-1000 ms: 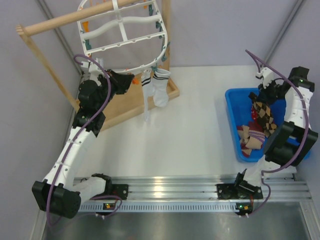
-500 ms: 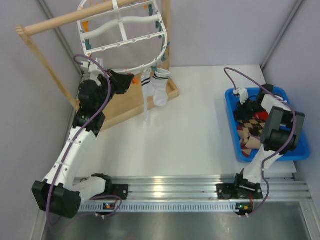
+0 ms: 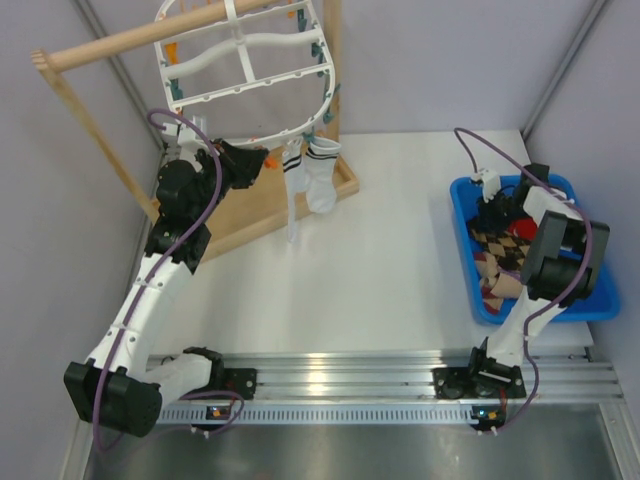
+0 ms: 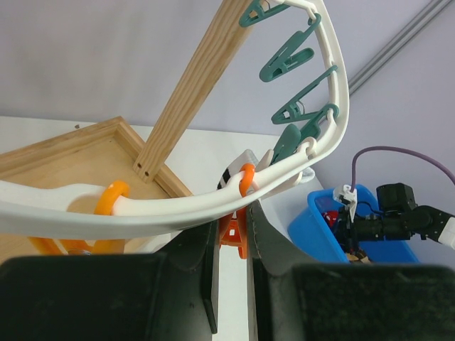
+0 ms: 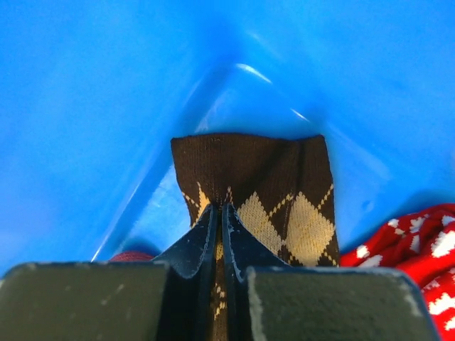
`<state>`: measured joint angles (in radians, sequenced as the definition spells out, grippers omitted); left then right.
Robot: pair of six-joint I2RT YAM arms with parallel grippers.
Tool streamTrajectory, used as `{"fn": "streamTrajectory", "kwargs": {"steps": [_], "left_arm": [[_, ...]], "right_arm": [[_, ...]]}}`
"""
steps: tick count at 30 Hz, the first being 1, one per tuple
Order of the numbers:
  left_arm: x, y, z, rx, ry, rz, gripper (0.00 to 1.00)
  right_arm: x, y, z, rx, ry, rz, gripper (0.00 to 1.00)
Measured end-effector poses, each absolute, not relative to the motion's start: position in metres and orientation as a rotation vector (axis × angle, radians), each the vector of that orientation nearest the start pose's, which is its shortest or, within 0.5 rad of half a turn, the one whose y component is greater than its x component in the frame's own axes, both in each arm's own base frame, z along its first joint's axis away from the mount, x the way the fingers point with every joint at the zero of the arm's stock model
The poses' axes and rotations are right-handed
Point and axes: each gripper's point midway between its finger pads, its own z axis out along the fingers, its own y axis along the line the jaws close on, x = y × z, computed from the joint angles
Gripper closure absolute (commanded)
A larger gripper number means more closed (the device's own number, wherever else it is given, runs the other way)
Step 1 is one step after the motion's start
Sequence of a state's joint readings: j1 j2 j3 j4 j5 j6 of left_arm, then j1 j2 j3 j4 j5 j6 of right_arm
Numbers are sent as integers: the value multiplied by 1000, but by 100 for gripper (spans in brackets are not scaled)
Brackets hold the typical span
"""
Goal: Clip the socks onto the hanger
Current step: Pick up the sock from the bin, then clamp the sock onto the hanger.
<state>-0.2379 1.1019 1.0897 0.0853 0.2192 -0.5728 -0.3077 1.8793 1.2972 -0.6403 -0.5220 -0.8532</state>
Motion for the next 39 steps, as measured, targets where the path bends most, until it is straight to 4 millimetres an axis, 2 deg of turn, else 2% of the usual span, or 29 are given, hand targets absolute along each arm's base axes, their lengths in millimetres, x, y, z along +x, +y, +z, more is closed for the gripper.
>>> {"fn": "streamTrajectory", "kwargs": {"steps": [8,11,14,18,20,22,25,28,30,34,39], "left_arm": [[364,-150,389,-77,1553,-810,100],[363,-150,389,-75,1553,-808,100],[363,-149,389,-75,1552,-807,100],[362,-149,390,-74,1549,-808,100],[362,-149,390,-74,1549,-808,100],[362,-149,390,-74,1549,-808,100],[362,-149,390,-74,1549,-809,100],[362,-150,390,-72,1549,-812,100],[361,-150,391,-72,1549,-815,100],[360,-151,393,-65,1547,-822,100],[359,-152,396,-60,1548,-831,100]], "right_arm": [[398,-67,53,-773,2417,326,100],[398,-76,71,-723,2397,342,100],[407,-96,107,-659,2320,314,100],[412,-119,175,-609,2169,238,100],[409,-119,204,-607,2102,222,100],[407,-109,232,-613,2030,230,100],[404,-85,275,-607,1898,259,100],[400,-55,307,-625,1777,273,100],[395,-21,326,-668,1694,306,100],[386,61,361,-782,1530,417,100],[369,150,381,-825,1432,588,100]]}}
